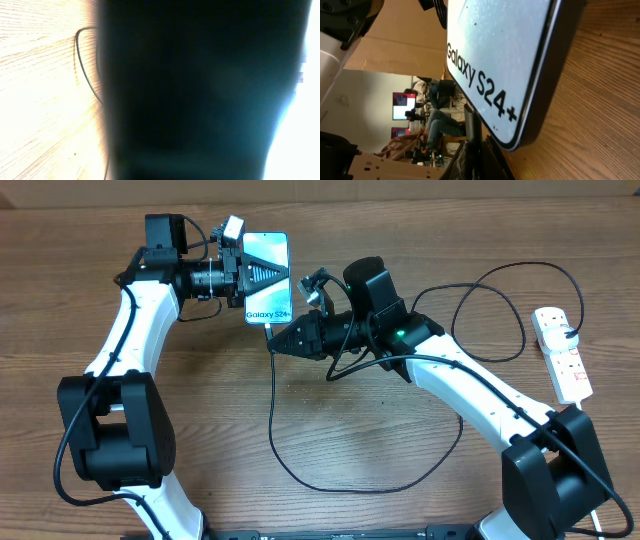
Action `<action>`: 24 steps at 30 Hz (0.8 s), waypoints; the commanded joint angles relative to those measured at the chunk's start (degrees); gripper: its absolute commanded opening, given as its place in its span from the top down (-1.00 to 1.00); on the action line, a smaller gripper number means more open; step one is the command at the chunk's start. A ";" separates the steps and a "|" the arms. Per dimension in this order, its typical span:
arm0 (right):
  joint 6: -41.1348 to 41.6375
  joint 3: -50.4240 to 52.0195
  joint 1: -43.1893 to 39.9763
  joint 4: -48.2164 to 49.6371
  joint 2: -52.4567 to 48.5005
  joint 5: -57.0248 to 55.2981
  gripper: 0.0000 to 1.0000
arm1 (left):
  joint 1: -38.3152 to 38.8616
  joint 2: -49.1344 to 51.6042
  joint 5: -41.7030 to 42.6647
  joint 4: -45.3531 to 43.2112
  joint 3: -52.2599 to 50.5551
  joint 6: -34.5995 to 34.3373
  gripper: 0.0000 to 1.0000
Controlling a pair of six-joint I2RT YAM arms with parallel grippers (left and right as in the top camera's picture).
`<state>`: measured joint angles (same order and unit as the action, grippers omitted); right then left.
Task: Plug charger to phone and switch on socket
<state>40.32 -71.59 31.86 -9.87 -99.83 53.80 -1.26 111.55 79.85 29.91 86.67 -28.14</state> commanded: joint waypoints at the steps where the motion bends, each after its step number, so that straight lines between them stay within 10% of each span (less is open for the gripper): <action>1: 0.44 -0.52 -0.98 0.81 0.09 -1.79 0.92 | -0.24 -1.09 2.01 -0.17 0.48 0.70 0.91; 24: 3.19 -0.52 -0.98 0.39 0.09 -6.27 0.92 | -0.72 -1.09 1.18 -0.20 0.48 -2.12 0.92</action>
<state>42.78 -71.59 31.86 -9.89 -99.83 50.74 -1.98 111.55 77.52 29.71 86.67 -29.67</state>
